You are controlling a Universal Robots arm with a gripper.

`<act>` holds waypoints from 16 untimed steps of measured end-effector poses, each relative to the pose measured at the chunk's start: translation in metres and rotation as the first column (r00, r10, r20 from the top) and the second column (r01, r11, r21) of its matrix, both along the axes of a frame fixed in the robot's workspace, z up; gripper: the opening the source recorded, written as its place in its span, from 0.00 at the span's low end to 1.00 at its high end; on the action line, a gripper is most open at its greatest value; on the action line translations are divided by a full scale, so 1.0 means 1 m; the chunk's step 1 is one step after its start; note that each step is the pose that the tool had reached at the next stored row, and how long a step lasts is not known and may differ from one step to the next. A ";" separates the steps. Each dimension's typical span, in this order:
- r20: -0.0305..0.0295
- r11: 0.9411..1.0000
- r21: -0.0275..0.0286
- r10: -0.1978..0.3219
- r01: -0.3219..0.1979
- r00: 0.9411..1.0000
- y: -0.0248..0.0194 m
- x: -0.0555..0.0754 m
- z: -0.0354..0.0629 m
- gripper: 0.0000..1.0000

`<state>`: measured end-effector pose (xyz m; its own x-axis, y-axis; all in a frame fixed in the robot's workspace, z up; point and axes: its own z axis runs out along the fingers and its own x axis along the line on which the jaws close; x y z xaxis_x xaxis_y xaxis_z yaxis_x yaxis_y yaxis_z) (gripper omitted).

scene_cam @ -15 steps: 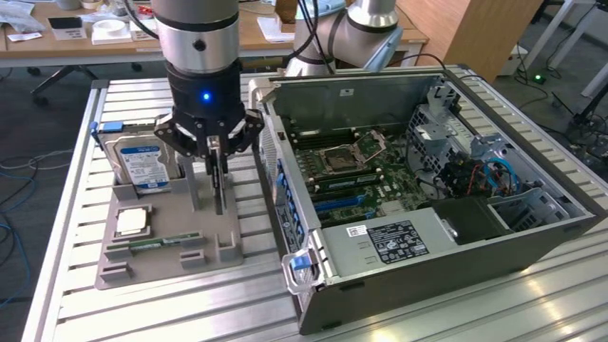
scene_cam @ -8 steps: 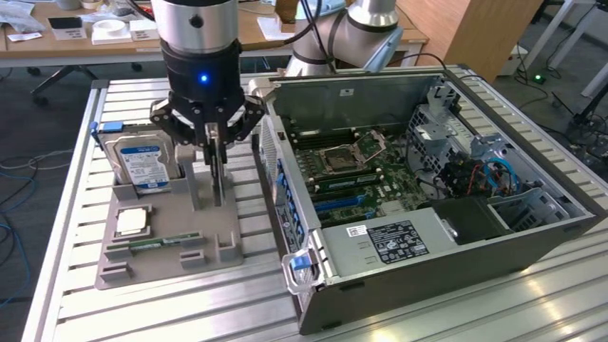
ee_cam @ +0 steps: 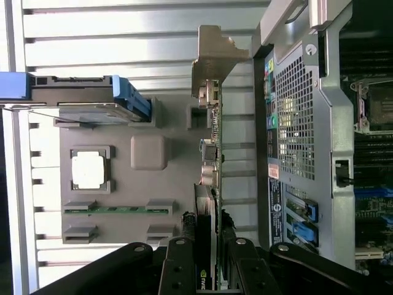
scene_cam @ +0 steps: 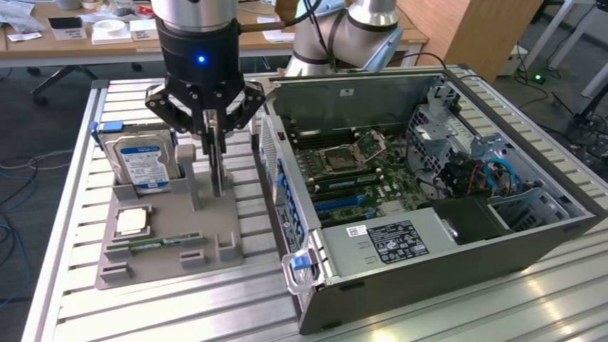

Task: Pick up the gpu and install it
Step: 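Pick up the gpu and move the gpu toward the slot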

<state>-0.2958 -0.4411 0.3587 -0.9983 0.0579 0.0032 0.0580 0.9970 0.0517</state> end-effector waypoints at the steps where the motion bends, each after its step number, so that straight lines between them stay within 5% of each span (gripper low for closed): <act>1: 0.000 1.000 0.000 0.000 0.000 1.000 0.0000 0.000 0.0023 0.26; 16: 0.001 1.000 0.000 0.000 0.000 1.000 0.0000 0.000 0.0303 0.26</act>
